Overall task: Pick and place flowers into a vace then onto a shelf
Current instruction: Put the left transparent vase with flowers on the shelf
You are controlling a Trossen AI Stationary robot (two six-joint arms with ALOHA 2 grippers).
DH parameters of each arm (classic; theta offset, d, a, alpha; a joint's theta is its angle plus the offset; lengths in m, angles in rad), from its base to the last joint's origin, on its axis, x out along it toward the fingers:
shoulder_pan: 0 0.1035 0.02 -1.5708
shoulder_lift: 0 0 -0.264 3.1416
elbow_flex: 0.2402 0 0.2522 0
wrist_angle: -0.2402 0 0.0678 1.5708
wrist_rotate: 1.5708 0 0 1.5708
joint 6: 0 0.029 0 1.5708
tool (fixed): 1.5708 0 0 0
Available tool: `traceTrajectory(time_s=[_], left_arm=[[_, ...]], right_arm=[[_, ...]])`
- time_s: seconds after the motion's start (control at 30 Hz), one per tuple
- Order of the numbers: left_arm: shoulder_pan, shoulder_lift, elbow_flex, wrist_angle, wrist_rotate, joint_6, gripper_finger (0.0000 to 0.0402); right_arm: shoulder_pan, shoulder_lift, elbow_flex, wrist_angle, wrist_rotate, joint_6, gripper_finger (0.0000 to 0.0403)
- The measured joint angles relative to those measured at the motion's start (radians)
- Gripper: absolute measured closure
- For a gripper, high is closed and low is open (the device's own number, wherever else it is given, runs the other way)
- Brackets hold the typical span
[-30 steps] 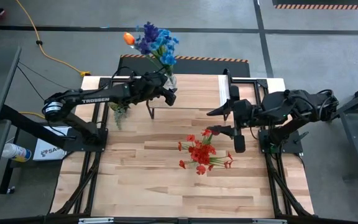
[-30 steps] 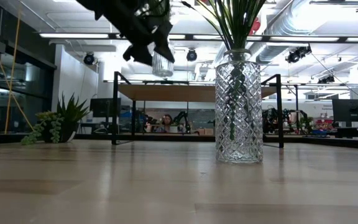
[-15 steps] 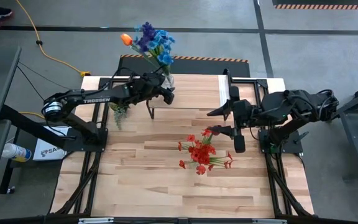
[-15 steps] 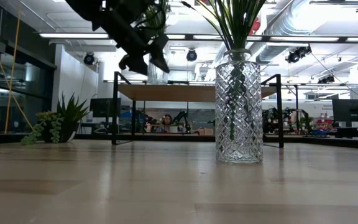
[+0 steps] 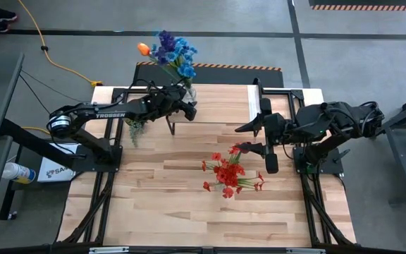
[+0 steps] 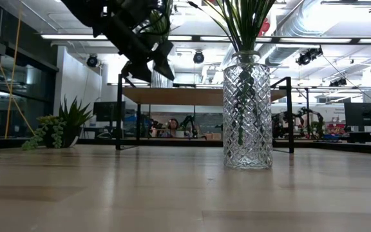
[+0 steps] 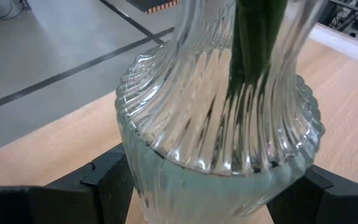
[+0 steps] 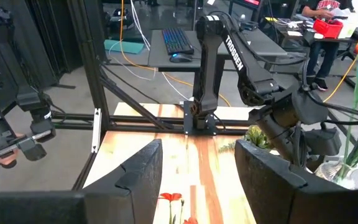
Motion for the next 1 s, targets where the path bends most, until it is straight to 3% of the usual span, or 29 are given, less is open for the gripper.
traceTrajectory(time_s=[0.87, 1.0], left_arm=[[0.000, -0.002, 0.001, -0.067, 0.020, -0.027, 0.0085], [0.000, -0.002, 0.000, -0.095, 0.026, -0.050, 0.0041]], right_arm=[[0.000, 0.000, 0.000, 0.002, -0.013, 0.000, 0.0210], [0.000, 0.000, 0.000, 0.002, -0.013, 0.000, 0.0210]])
